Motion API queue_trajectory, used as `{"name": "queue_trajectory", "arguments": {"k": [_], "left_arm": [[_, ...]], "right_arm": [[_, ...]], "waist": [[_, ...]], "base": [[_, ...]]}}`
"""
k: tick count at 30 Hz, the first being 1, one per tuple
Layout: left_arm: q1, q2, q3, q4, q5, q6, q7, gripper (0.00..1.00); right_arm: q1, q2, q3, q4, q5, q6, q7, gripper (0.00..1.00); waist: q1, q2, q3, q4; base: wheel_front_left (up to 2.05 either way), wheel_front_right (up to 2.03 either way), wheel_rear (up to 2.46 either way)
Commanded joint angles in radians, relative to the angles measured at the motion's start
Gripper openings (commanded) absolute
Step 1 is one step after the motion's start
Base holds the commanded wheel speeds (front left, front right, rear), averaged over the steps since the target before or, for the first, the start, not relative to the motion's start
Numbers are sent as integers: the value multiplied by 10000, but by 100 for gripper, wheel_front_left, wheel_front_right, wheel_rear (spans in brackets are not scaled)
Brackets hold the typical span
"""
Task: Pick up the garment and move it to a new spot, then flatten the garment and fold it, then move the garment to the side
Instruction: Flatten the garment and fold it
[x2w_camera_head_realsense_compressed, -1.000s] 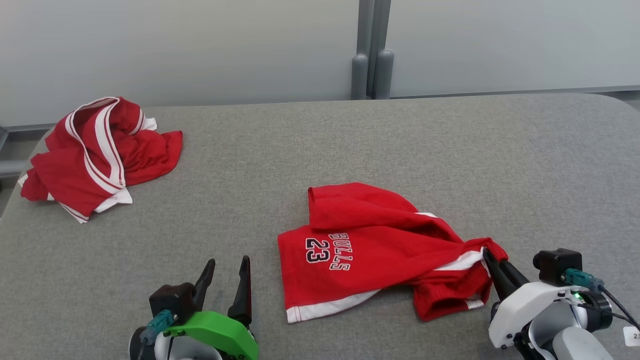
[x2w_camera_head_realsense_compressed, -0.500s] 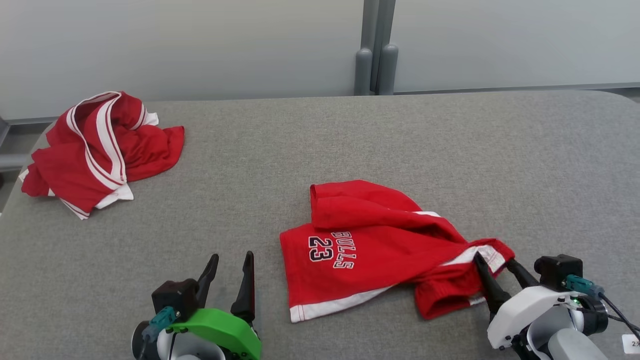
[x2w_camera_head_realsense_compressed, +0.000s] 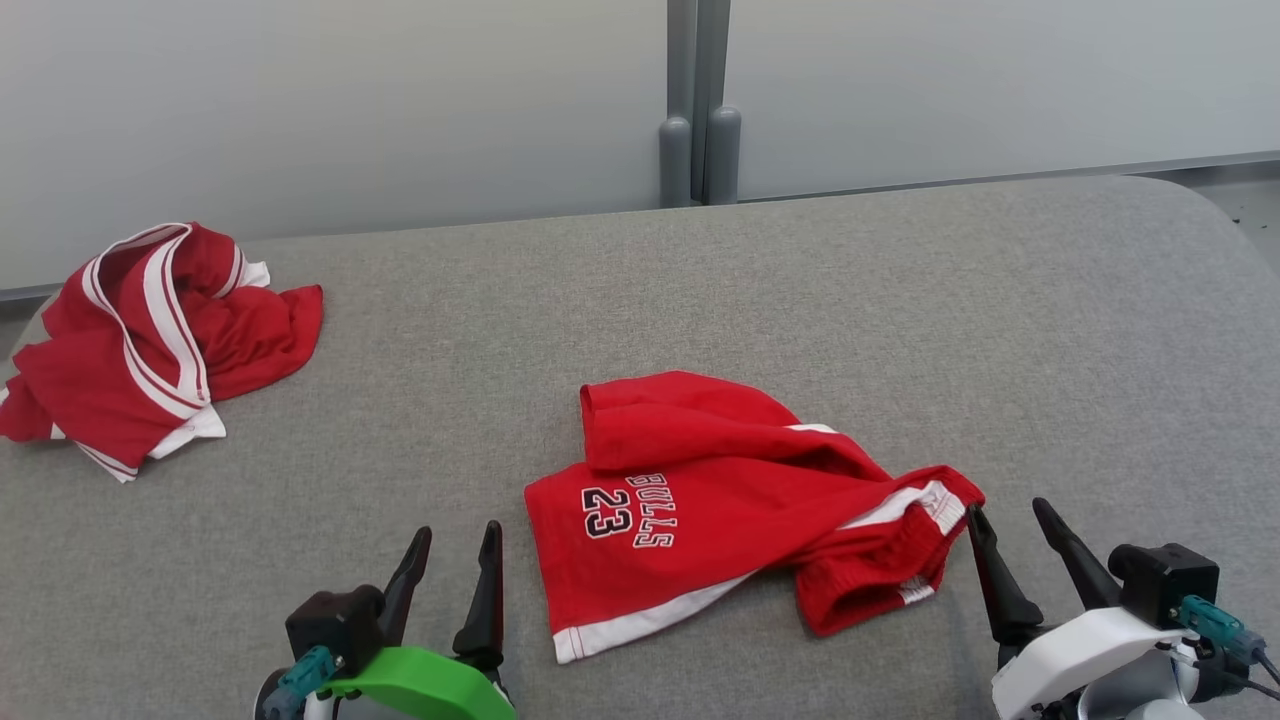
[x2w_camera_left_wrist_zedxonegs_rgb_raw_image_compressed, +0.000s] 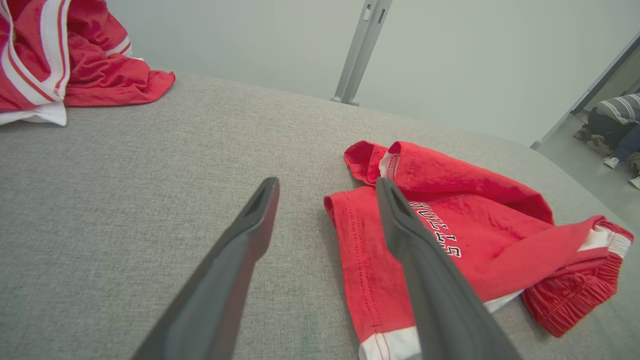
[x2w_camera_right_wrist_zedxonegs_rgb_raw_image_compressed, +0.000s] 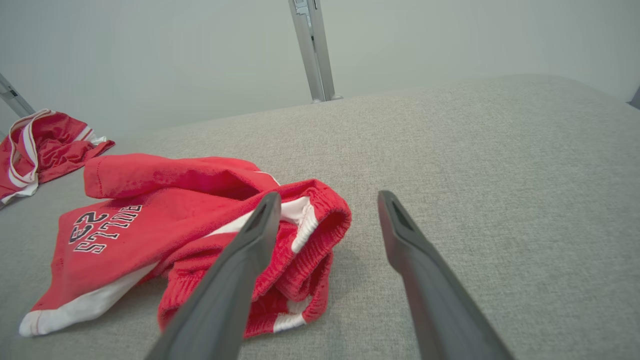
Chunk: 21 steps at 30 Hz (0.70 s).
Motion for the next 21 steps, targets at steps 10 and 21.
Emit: {"name": "queue_trajectory", "arguments": {"k": [10,21], "left_arm": [[847,338,278,-980,-48,150,-107,100],[1618,499,634,-1630,381,671,-175,100]], "right_arm": [[604,704,-849,-2147,-1563,1,252,100],[1206,1191,-1158,-3264,-2539,1,434,100]], "waist": [[0,49,-266,-38],[0,49,-554,91]], "base": [[0,0,0],[0,0,0]]}}
